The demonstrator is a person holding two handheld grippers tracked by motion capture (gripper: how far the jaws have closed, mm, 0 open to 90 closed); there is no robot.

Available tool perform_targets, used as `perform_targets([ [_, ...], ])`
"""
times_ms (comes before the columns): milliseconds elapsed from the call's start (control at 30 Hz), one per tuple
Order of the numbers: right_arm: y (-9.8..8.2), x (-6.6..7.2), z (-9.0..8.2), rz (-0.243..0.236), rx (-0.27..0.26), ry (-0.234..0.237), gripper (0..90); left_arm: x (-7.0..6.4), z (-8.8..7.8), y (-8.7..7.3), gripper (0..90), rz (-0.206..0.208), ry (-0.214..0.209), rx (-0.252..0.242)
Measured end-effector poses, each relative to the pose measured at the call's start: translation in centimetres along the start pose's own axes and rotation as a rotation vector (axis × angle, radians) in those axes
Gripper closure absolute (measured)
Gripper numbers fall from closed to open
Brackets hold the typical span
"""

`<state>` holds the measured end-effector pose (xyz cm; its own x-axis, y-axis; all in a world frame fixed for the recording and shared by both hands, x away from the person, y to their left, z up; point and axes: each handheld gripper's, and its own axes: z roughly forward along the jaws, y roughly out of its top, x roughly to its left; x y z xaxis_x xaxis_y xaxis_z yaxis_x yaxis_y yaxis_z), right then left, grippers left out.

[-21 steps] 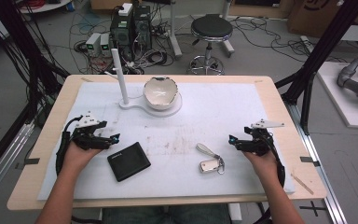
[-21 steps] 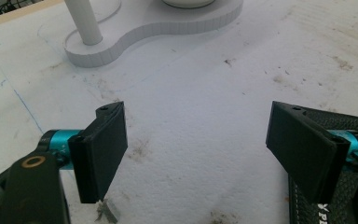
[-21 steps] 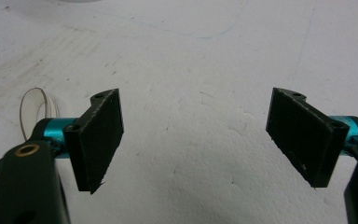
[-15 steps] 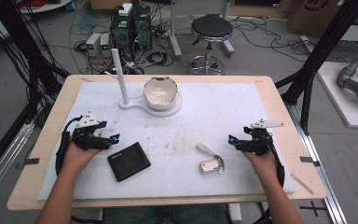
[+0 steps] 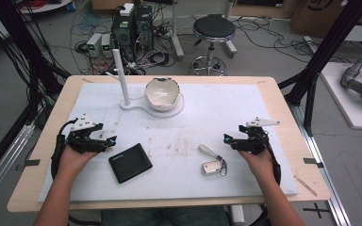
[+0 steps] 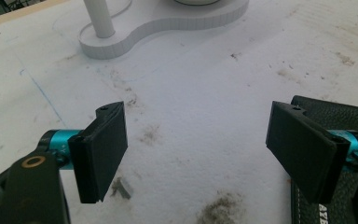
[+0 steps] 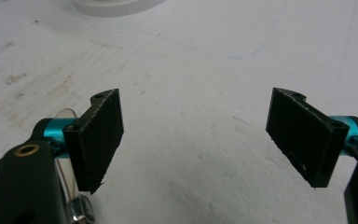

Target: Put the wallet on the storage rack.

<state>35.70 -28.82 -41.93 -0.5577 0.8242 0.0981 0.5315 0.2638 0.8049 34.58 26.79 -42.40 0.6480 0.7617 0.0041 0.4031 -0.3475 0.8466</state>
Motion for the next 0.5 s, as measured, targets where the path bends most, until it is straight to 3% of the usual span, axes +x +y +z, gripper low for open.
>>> perform_targets([
  [500, 3.1, 4.3, 3.4, -0.068, -0.014, 0.122, 19.1, 0.2, -2.8, -1.9, 20.5, -0.028, 0.047, 0.002],
])
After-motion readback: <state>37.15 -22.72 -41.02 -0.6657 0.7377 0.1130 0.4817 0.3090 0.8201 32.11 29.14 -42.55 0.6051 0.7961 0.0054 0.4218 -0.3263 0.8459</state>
